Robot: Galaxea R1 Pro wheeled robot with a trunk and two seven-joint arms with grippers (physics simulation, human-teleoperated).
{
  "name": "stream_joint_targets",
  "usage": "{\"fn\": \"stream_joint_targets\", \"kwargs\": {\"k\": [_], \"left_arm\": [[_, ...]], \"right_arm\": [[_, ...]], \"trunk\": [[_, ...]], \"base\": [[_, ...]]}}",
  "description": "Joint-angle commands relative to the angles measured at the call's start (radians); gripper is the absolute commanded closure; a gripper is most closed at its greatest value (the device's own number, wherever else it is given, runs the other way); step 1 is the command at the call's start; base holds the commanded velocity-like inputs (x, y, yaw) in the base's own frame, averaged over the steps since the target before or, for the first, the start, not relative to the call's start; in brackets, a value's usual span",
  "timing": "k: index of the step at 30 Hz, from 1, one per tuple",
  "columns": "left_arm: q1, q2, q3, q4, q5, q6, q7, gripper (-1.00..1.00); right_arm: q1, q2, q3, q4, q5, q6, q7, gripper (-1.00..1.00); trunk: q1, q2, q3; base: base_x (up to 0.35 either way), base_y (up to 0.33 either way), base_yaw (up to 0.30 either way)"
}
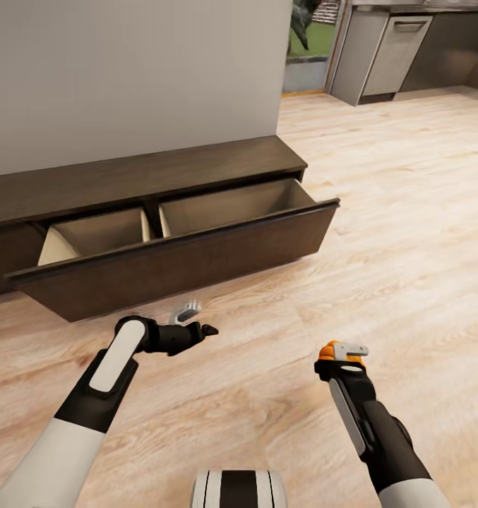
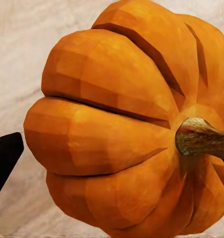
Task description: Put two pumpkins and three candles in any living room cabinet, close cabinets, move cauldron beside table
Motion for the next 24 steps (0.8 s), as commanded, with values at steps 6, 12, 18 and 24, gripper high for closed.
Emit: {"fn": "stream_joint_targets", "kwargs": {"k": [6, 12, 18, 24], "left_arm": [[-0.001, 0.003, -0.001, 0.041, -0.030, 0.000, 0.008, -1.00], [0.000, 0.029, -0.001, 0.101, -0.128, -0.001, 0.003, -1.00], [0.002, 0.075, -0.001, 0.124, -0.131, -0.005, 0.002, -1.00], [0.040, 0.103, -0.001, 0.123, -0.156, -0.073, -0.001, -1.00]], "right_arm": [[0.033, 0.009, 0.002, -0.099, -0.011, 0.052, -0.009, 1.00], [0.052, 0.023, 0.002, -0.113, -0.010, 0.054, -0.009, 1.00], [0.052, 0.023, 0.002, -0.111, -0.009, 0.049, -0.009, 1.00], [0.057, 0.023, 0.002, -0.112, -0.008, 0.033, -0.011, 1.00]], "trunk": [[-0.003, 0.001, 0.023], [-0.006, 0.003, 0.053], [-0.009, 0.004, 0.086], [-0.012, 0.005, 0.117]], "base": [[-0.337, 0.000, 0.000], [-0.048, 0.000, 0.007], [0.000, 0.000, 0.119], [0.000, 0.000, 0.172]]}}
